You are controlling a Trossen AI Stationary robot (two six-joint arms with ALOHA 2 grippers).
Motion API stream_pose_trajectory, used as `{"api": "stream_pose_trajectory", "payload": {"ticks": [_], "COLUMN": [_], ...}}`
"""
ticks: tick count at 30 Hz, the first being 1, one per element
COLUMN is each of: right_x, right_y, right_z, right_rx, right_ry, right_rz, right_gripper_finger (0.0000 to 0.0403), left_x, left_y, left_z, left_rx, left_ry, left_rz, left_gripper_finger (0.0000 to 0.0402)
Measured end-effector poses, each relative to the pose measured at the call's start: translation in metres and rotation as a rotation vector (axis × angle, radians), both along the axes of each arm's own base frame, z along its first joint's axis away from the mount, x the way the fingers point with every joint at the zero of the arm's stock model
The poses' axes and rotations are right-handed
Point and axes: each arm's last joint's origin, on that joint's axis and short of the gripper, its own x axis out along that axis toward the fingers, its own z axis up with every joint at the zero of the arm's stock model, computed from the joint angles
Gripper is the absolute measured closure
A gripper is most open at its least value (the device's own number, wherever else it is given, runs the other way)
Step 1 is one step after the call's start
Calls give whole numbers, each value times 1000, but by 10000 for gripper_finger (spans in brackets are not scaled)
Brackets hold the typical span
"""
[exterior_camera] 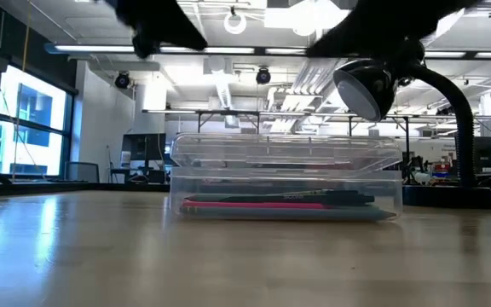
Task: Pick & place school supplies into a supply box
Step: Close the transparent supply box, then return to Home Position
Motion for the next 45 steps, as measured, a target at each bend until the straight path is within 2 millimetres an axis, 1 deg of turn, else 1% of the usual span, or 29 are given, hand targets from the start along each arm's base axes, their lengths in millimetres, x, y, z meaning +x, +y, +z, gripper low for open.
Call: {"api": "stream_pose_trajectory", "payload": {"ticks": [3, 5, 6, 9, 12, 14, 17, 20, 23, 26, 28, 31, 34, 36, 38, 40, 42, 45], "right_x": [15, 21, 24, 27, 29, 30, 30, 31, 33, 34, 34, 29, 21, 12, 2, -14, -32, -63], "right_y": [-7, -12, -14, -17, -16, -15, -16, -18, -23, -23, -22, -18, -11, -8, -5, -3, 1, 5], "right_z": [-27, -41, -47, -57, -62, -66, -72, -77, -81, -78, -70, -57, -33, -17, -4, 13, 28, 43], "right_rx": [53, 86, 101, 152, 220, 258, 267, 257, 252, 228, 215, 186, 165, 148, 128, 94, 51, -60], "right_ry": [79, 118, 135, 169, 191, 205, 227, 241, 254, 242, 214, 192, 126, 98, 82, 65, 39, 15], "right_rz": [11, -5, -12, -16, 3, 0, -17, -49, -61, -23, 1, 42, 78, 95, 95, 88, 72, 12], "right_gripper_finger": [403, 403, 403, 403, 403, 403, 403, 403, 403, 403, 403, 403, 403, 403, 403, 403, 403, 403], "left_x": [9, 17, 18, 29, 33, 36, 40, 40, 43, 45, 45, 37, 25, 16, 0, -15, -37, -71], "left_y": [-9, -11, -12, -16, -19, -20, -21, -18, -10, -3, -1, 2, 7, 10, 15, 17, 19, 20], "left_z": [-41, -64, -75, -94, -112, -117, -125, -128, -130, -126, -121, -109, -85, -68, -54, -35, -19, 5], "left_rx": [-76, -128, -141, -174, -193, -209, -211, -210, -219, -239, -252, -231, -196, -180, -157, -139, -102, -50], "left_ry": [-4, -1, 28, 58, 112, 122, 131, 147, 154, 130, 110, 105, 69, 39, 42, 4, -12, -65], "left_rz": [-40, -34, -37, -57, -81, -72, -53, -33, -18, -42, -50, -34, 14, 49, 82, 105, 126, 105], "left_gripper_finger": [390, 390, 390, 388, 390, 391, 389, 390, 391, 389, 387, 391, 392, 387, 384, 386, 390, 391]}}
